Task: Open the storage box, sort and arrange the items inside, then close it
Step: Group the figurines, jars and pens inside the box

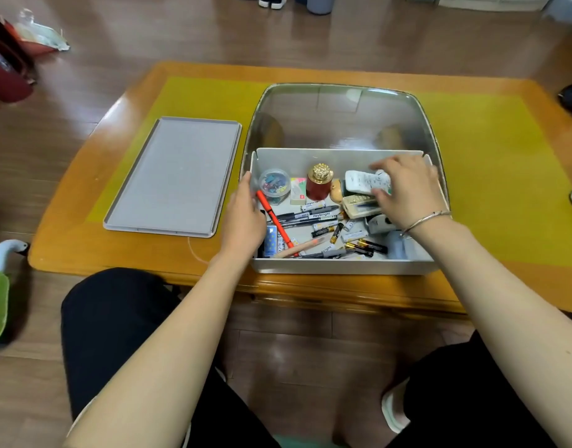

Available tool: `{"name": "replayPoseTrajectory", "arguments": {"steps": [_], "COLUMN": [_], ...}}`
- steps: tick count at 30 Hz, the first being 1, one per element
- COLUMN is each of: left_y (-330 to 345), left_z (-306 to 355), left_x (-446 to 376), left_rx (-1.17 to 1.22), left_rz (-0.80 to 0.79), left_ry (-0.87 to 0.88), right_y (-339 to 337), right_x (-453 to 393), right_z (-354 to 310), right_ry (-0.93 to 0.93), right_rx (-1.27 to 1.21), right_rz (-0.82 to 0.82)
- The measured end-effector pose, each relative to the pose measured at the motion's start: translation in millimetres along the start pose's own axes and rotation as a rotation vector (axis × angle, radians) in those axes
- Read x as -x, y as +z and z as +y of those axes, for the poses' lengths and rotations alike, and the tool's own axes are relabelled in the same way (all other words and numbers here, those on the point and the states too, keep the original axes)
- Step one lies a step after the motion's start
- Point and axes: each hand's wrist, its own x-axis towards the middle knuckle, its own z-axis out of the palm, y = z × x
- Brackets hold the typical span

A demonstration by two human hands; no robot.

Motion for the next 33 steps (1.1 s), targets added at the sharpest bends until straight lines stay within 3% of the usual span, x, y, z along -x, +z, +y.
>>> {"name": "replayPoseTrajectory", "arguments": {"steps": [3, 6, 10, 16, 20, 23, 25, 33], "left_y": [4.1, -9.8, -28.0, -32.1, -33.7, -32.4, -27.7, -8.0], "left_z": [0.5, -3.4, -6.7, -1.1, 3.4, 10.3, 17.6, 27.7], "left_x": [0.1, -5.5, -10.8, -6.8, -5.3, -2.2, 1.0, 10.2], "left_rx": [-0.007, -0.031, -0.114, -0.243, -0.451, -0.731, -0.868, -1.273], "left_rz": [-0.028, -0.093, -0.152, -0.213, -0.152, -0.06, -0.099, -0.294], "left_ry": [0.002, 0.038, 0.091, 0.132, 0.235, 0.397, 0.466, 0.366], "right_y": [5.9, 18.5, 41.8, 52.6, 44.0, 30.1, 20.7, -8.2], "right_x": [2.6, 3.3, 1.3, -0.3, 2.6, 3.2, 3.5, 4.2], "right_z": [-33.2, -68.0, -105.6, -117.5, -104.6, -80.4, -61.9, 9.9], "right_ry": [-0.216, -0.37, -0.381, -0.344, -0.261, -0.185, -0.128, 0.105], "right_rx": [-0.119, -0.23, -0.296, -0.437, -0.489, -0.536, -0.558, -0.535], "right_rz": [-0.056, -0.251, -0.523, -0.657, -0.613, -0.474, -0.389, -0.165]}}
